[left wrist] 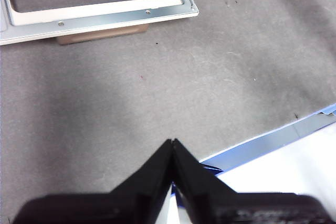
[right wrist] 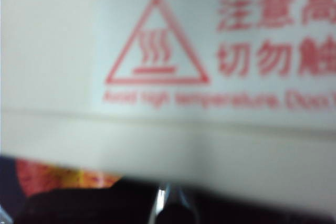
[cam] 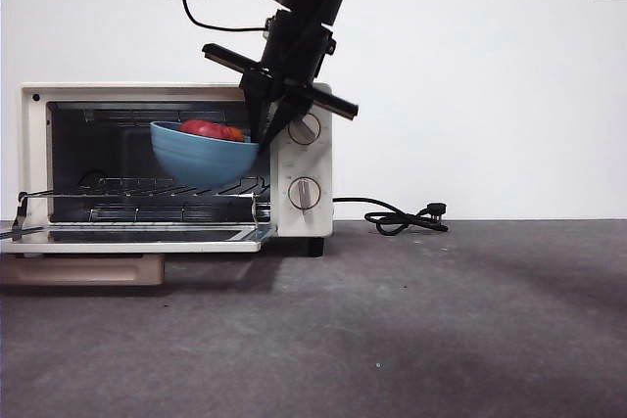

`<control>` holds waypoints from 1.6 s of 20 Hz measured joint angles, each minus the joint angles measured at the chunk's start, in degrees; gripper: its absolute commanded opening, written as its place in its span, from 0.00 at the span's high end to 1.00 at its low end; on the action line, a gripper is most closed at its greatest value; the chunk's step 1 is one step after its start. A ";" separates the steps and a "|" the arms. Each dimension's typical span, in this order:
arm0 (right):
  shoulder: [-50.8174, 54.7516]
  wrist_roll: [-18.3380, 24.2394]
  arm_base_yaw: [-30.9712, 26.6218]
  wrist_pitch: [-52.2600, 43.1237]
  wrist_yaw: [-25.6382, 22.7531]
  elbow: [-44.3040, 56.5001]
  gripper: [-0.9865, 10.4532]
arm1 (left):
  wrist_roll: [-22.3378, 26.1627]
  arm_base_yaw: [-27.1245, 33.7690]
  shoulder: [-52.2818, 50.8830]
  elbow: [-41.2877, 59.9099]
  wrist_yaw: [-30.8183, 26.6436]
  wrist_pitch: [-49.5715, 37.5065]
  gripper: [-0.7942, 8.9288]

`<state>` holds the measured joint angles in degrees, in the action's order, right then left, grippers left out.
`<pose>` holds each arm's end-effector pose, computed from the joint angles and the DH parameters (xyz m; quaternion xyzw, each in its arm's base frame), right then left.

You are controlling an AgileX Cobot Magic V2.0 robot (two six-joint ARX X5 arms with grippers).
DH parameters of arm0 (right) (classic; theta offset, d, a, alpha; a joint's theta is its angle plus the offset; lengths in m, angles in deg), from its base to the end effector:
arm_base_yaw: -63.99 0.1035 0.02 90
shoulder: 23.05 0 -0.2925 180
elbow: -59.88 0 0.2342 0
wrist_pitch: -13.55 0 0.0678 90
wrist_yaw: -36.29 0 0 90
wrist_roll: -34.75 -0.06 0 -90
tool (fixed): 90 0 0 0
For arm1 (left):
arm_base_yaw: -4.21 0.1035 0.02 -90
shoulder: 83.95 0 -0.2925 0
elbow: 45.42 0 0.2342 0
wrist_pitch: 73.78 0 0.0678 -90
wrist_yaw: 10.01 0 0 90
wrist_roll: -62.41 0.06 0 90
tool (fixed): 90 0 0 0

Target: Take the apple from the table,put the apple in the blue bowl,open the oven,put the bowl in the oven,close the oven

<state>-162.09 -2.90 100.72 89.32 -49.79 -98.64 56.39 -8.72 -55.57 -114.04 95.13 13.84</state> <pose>0.4243 0.3218 0.2671 0.1407 0.5271 0.1439 0.8256 0.0224 -0.0212 0.3013 -0.0544 0.4128 -0.2007 0.8868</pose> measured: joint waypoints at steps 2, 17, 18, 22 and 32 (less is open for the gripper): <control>-0.33 -0.37 0.00 -0.83 -0.04 -0.09 0.92 | 0.00 0.00 0.00 0.00 0.00 0.00 0.92; -0.63 -1.01 0.28 -3.26 -1.84 -0.55 0.75 | 0.00 0.00 0.00 0.00 0.00 0.00 0.92; -0.63 -1.16 0.33 -3.58 -1.84 -0.55 0.75 | 0.00 0.00 0.00 0.00 0.00 0.00 0.92; -0.63 -1.40 0.44 -4.02 -1.84 -0.59 0.75 | 0.00 0.00 0.00 0.00 0.00 0.00 0.92; -0.61 -0.50 0.46 -3.52 -1.92 -0.66 0.75 | 0.00 0.00 0.00 0.00 0.00 0.04 0.92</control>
<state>-162.70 -3.40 101.18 85.80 -51.71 -99.30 56.39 -8.72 -55.57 -114.04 95.13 13.88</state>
